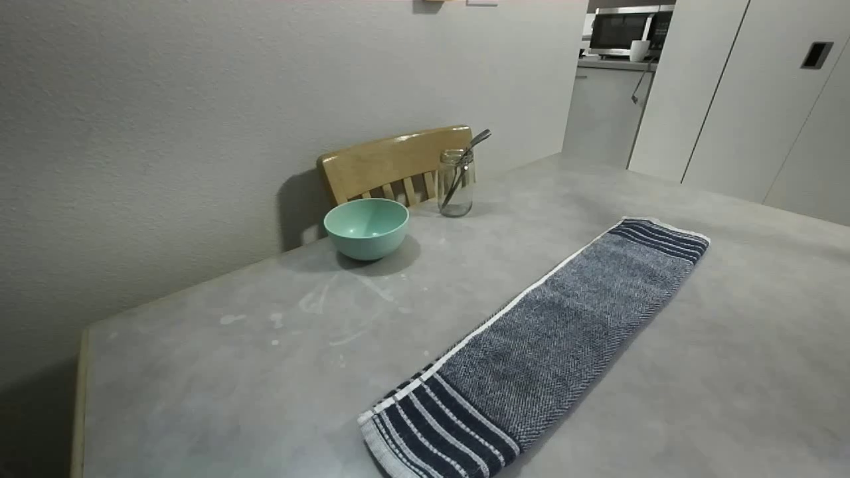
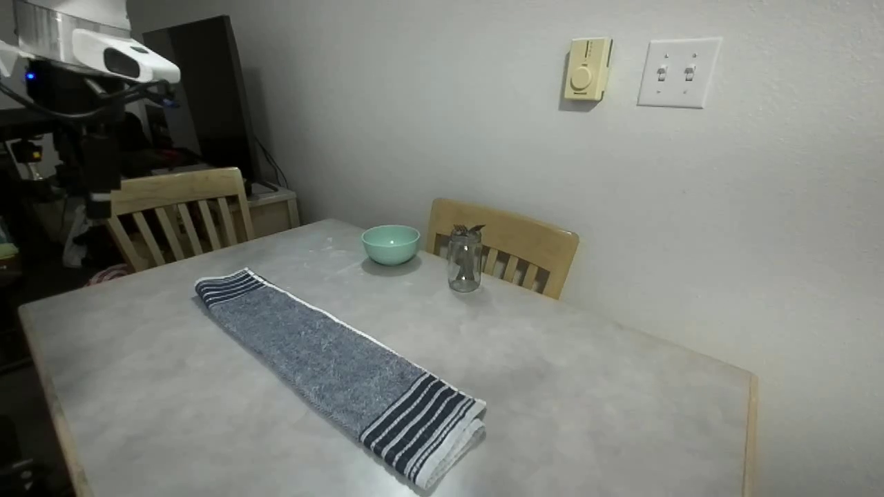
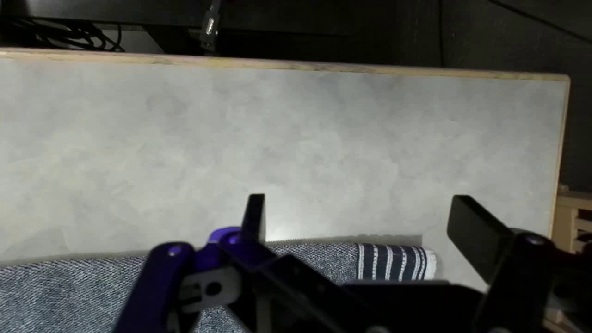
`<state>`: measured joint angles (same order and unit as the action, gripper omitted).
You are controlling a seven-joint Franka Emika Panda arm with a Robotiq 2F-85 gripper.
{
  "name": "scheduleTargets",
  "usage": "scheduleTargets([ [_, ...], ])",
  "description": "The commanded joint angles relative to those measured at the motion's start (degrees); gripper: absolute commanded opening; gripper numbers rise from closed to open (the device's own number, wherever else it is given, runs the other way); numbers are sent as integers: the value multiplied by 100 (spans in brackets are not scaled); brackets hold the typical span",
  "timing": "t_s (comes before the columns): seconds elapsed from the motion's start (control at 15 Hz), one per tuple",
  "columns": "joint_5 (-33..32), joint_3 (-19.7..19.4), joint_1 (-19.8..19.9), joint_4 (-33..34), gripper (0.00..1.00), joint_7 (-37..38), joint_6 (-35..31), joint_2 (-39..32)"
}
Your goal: Fold the towel
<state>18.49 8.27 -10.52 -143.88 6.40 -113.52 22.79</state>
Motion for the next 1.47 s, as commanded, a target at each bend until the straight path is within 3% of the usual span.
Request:
scheduleTargets([
  [0.0, 5, 20, 23, 17, 100, -5, 11, -51],
  [0.2, 5, 25, 18, 21, 100, 13, 25, 108],
  [0.4, 114, 16, 68, 137, 100, 153, -210, -220],
  [0.67, 231, 42, 22, 652, 100, 155, -818, -1228],
  [1.0, 44, 156, -70, 2086, 100, -96, -471, -2694],
  [1.07, 95, 133, -22, 1382, 100, 52, -737, -1999],
  [1.4, 94, 146, -21, 1529, 100, 51, -747, -2165],
])
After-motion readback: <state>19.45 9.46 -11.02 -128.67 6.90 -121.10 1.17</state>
